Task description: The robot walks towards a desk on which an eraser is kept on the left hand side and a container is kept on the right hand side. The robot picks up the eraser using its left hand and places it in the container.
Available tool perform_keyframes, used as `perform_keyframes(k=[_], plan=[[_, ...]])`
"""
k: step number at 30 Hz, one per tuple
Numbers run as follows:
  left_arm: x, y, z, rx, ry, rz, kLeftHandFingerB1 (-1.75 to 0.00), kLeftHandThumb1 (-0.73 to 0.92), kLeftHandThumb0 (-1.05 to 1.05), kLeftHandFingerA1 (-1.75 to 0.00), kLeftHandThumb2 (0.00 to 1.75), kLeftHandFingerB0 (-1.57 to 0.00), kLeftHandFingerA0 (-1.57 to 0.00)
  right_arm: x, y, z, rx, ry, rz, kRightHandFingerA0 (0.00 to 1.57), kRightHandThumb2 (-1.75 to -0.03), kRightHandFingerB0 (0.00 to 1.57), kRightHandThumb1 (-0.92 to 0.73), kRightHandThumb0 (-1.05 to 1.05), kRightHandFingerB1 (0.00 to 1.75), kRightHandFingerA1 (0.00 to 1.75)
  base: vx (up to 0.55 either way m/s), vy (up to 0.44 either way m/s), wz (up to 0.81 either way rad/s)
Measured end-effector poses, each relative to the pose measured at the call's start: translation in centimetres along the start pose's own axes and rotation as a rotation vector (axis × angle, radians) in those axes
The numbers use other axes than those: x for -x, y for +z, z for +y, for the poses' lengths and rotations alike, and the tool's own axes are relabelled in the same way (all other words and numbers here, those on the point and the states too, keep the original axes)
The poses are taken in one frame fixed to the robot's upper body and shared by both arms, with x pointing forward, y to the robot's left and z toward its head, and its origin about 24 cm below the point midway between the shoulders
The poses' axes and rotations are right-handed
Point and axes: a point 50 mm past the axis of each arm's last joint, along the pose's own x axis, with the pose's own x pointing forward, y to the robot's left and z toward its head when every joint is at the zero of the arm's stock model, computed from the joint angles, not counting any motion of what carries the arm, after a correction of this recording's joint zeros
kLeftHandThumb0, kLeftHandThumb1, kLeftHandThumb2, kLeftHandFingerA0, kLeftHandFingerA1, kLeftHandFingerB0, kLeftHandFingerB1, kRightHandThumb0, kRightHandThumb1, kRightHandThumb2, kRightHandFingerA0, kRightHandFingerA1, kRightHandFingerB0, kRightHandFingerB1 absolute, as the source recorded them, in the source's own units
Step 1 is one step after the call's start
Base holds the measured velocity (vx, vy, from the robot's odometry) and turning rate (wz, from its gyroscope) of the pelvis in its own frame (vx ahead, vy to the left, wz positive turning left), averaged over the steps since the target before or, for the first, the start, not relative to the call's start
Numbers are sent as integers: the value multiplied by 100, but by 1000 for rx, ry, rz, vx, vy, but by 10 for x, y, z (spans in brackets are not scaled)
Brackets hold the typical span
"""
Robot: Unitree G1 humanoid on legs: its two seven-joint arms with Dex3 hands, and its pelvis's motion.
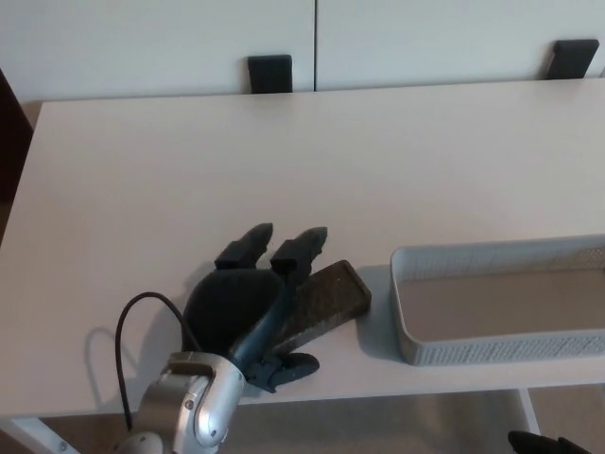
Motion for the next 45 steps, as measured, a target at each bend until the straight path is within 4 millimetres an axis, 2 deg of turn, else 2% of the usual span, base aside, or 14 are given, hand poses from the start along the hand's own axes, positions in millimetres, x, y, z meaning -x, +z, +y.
perform_keyframes(k=[13,15,16,22,23,24,28,29,30,35,37,40,43,45], plan=[[-7,-8,6,-100,85,73,-19,38,-57,-25,75,-1,-2,-5,10,-4,69,14,-13,62,-59,33,-66,-29,36,47,0,0,0],[-10,-7,10,-103,88,72,-48,35,-32,-45,91,0,0,-7,13,-6,76,14,-19,63,-59,33,-66,-28,36,48,0,0,0],[-11,-8,11,-106,81,70,-21,53,-60,-34,58,-10,-35,-8,14,-6,78,14,-19,63,-59,32,-65,-29,36,48,0,0,0],[-16,-18,13,-165,-9,73,-36,47,-70,-46,79,-8,-38,-8,14,-4,88,28,-8,64,-60,33,-66,-32,36,47,0,0,0],[-18,-19,13,-172,-26,74,-25,56,-67,-36,58,-13,-43,-8,14,-4,90,31,-7,63,-60,34,-67,-32,36,47,0,0,0],[-19,-20,13,-180,-42,74,-32,47,-67,-47,79,-7,-32,-9,14,-4,93,33,-7,63,-60,35,-66,-31,37,47,0,0,0],[-28,-22,16,-199,-91,62,-28,53,-59,-63,57,-15,-54,-10,15,-4,97,36,-9,63,-60,35,-66,-33,37,47,0,0,0],[-31,-21,18,-204,-101,55,-43,37,-36,-90,86,-4,-63,-10,16,-3,98,37,-10,63,-60,36,-66,-33,37,48,0,0,0],[-33,-21,20,-204,-108,52,-28,59,-39,-107,58,-18,-53,-11,16,-3,99,38,-11,64,-60,37,-65,-33,37,49,0,0,0],[-46,-17,30,-204,-134,48,-34,77,-29,-57,63,-43,-82,-11,17,-3,100,41,-13,62,-60,36,-67,-33,37,47,0,0,0],[-52,-16,34,-217,-145,45,-50,77,-21,-80,62,-64,-90,-12,17,-2,101,43,-13,62,-59,37,-66,-34,37,47,0,0,0],[-59,-13,38,-242,-167,40,-46,90,-28,-62,66,-52,-74,-12,17,-2,103,47,-12,63,-59,38,-66,-35,36,45,0,0,0],[-64,-11,39,-266,-189,31,-112,90,-30,-150,68,-41,-61,-13,19,-2,111,50,-14,63,-59,39,-66,-33,36,45,0,0,0],[-67,-11,40,-283,-210,27,-74,90,-33,-156,68,-58,-64,-13,21,-3,127,54,-16,61,-60,38,-67,-32,36,45,0,0,0]])
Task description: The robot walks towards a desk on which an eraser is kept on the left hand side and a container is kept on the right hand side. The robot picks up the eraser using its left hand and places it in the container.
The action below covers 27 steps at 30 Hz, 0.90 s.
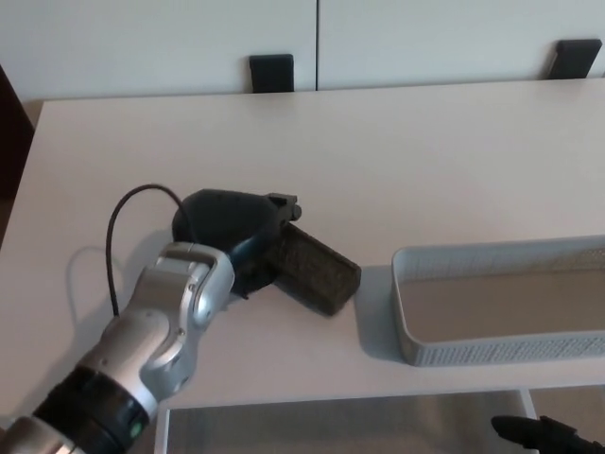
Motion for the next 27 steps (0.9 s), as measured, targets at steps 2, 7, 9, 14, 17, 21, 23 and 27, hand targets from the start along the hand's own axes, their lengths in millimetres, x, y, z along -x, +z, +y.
perform_keyframes(k=[2,7,9,14,17,21,23,27], plan=[[0,-1,-1,-5,-12,-3,-75,91,-34,-163,66,-58,-65,0,1,-1,11,4,1,61,-60,38,-67,-32,37,46,0,0,0],[0,-9,-4,16,-48,-40,-85,92,-33,-175,57,-51,-47,-1,5,-4,70,34,14,59,-60,39,-67,-32,37,44,0,0,0],[1,-12,-2,30,-45,-54,-120,92,-32,-175,57,-37,-55,-2,6,-4,79,40,16,61,-59,42,-67,-32,38,45,0,0,0],[4,-20,-2,112,-57,-75,-95,82,-32,-149,68,-51,-76,-3,7,-4,94,49,24,62,-60,42,-67,-32,38,46,0,0,0],[6,-25,-2,182,-59,-81,-81,84,-29,-150,69,-62,-77,-3,7,-4,104,56,29,62,-60,42,-68,-33,38,45,0,0,0],[8,-32,4,272,-38,-85,-86,86,-27,-147,65,-62,-84,-3,6,-5,123,63,39,63,-60,42,-68,-32,38,45,0,0,0],[10,-33,7,302,-21,-91,-73,84,-27,-142,67,-68,-83,-3,7,-5,133,67,42,62,-60,42,-68,-31,38,45,0,0,0],[13,-35,19,365,34,-112,-98,81,-26,-149,67,-61,-84,-3,8,-5,141,71,43,62,-60,42,-68,-32,38,45,0,0,0]])
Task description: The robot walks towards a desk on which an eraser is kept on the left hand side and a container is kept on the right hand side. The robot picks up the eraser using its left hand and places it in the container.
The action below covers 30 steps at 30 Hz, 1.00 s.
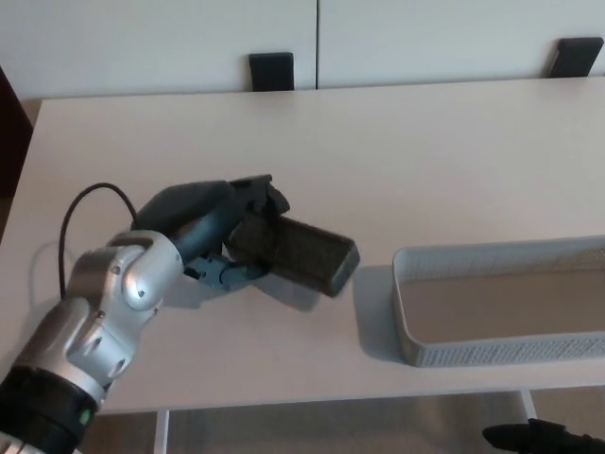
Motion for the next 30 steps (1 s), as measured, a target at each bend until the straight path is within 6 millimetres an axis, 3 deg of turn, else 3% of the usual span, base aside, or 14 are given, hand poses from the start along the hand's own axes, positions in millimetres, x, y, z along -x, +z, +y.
perform_keyframes(k=[7,8,9,13,14,19,20,22,24,25,26,28,29,30], plan=[[5,14,31,76,115,-60,-51,80,-24,-112,64,-68,-96,-2,2,-2,11,0,-4,63,-59,43,-67,-33,39,47,0,0,0],[5,16,35,80,126,-68,-52,80,-22,-114,63,-69,-97,-2,3,-3,12,-1,-7,63,-60,42,-67,-33,39,47,0,0,0],[6,19,38,85,137,-76,-89,80,-20,-125,65,-70,-92,-3,4,-3,13,-1,-9,62,-60,42,-67,-32,38,46,0,0,0],[9,35,48,104,163,-137,-111,77,-24,-145,66,-66,-76,-3,5,-3,13,0,-11,62,-60,42,-68,-32,38,46,0,0,0],[9,40,48,106,164,-156,-83,76,-26,-152,67,-77,-78,-3,4,-3,13,0,-10,62,-60,43,-68,-32,38,45,0,0,0],[12,73,46,100,149,-282,-94,78,-40,-153,64,-74,-77,-3,4,-3,12,3,-6,63,-60,42,-68,-32,38,47,0,0,0],[13,78,44,95,143,-302,-63,75,-42,-153,67,-71,-80,-3,4,-3,12,4,-5,62,-60,42,-68,-32,39,47,0,0,0],[14,95,38,89,119,-354,-84,74,-45,-138,66,-76,-84,-3,5,-2,14,7,-6,62,-60,42,-68,-30,39,48,0,0,0],[14,112,33,82,96,-397,-75,75,-43,-136,62,-80,-88,-4,6,-3,17,7,-11,62,-60,42,-68,-31,39,47,0,0,0],[14,120,30,83,84,-417,-86,62,-45,-118,100,-79,-98,-4,6,-3,18,9,-11,63,-60,42,-68,-32,38,47,0,0,0],[14,126,27,84,75,-430,-98,77,-41,-156,63,-74,-83,-4,6,-2,19,10,-11,58,-77,38,-57,-41,47,56,0,0,0],[14,141,18,87,46,-457,-81,77,-42,-163,63,-80,-83,-4,6,-2,22,12,-10,58,-77,38,-57,-41,48,56,0,0,0],[14,147,14,87,34,-466,-85,76,-41,-167,62,-81,-81,-4,6,-2,25,13,-9,64,-60,42,-68,-34,38,47,0,0,0],[14,153,10,87,24,-474,-106,76,-41,-175,63,-76,-80,-4,7,-2,27,13,-9,59,-77,38,-57,-42,47,56,0,0,0]])
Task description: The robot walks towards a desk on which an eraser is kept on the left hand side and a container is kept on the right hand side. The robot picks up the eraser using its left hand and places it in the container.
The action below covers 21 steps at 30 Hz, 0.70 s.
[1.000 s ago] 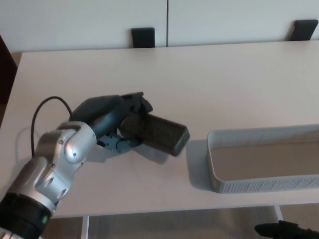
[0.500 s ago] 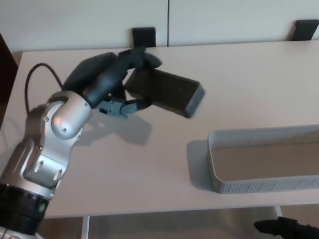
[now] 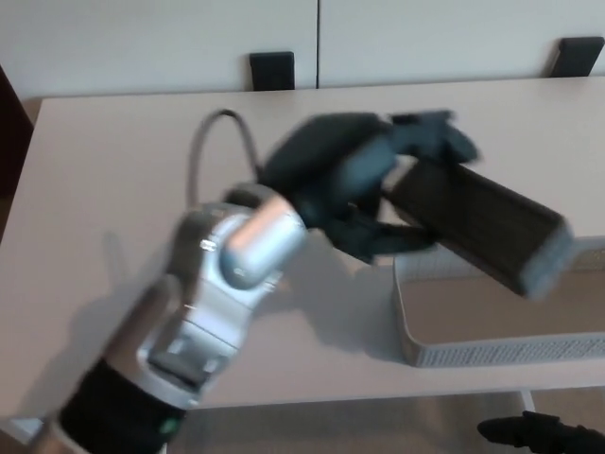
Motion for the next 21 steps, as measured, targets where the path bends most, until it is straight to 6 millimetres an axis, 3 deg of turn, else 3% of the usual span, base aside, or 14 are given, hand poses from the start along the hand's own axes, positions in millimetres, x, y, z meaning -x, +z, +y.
perform_keyframes(k=[2,3,4,6,7,9,10,14,15,16,17,18,20,21], plan=[[-5,10,-9,-1,-24,-14,-133,75,-39,-175,65,-65,-83,0,0,0,6,1,0,59,-77,38,-57,-42,48,56,0,0,0],[-8,14,-14,-4,-39,-16,-133,75,-39,-175,65,-65,-83,0,1,0,8,1,0,59,-77,38,-57,-42,48,56,0,0,0],[-10,17,-18,-7,-50,-15,-116,58,-46,-136,96,-74,-112,0,1,0,10,1,-2,59,-77,39,-57,-41,48,56,0,0,0],[-14,20,-26,-15,-70,-5,-116,58,-46,-136,96,-74,-112,1,2,-1,17,1,-5,59,-77,39,-57,-41,48,56,0,0,0],[-15,20,-29,-16,-76,0,-126,77,-41,-175,63,-68,-82,1,2,0,19,2,-4,63,-60,42,-68,-34,38,46,0,0,0],[-18,20,-32,-4,-85,21,-103,76,-42,-153,67,-75,-98,1,2,-1,23,3,-2,63,-59,43,-68,-33,38,46,0,0,0],[-19,20,-33,5,-89,33,-92,77,-39,-141,65,-79,-106,1,3,-1,24,4,-2,58,-77,39,-57,-41,48,56,0,0,0],[-23,21,-36,58,-94,66,-105,75,-37,-131,71,-84,-120,1,4,0,30,8,-4,59,-78,39,-57,-42,48,56,0,0,0],[-24,20,-36,78,-95,80,-102,68,-35,-125,76,-87,-127,1,4,0,33,9,-4,63,-60,43,-68,-34,38,47,0,0,0],[-25,19,-37,97,-94,90,-102,68,-35,-125,76,-87,-127,1,4,0,35,11,-5,63,-60,43,-68,-34,38,47,0,0,0],[-26,19,-37,126,-91,104,-98,51,-31,-123,103,-90,-133,1,5,1,38,12,-5,63,-60,43,-68,-33,38,47,0,0,0],[-27,18,-38,156,-87,118,-101,66,-35,-119,77,-90,-132,1,5,1,40,12,-6,64,-60,43,-68,-33,38,47,0,0,0],[-28,16,-39,212,-81,144,-94,63,-34,-116,80,-89,-130,1,5,1,42,13,-6,63,-60,43,-68,-34,38,46,0,0,0],[-28,14,-39,243,-77,157,-96,53,-38,-117,99,-91,-127,1,5,1,43,14,-5,64,-60,43,-68,-34,38,46,0,0,0]])
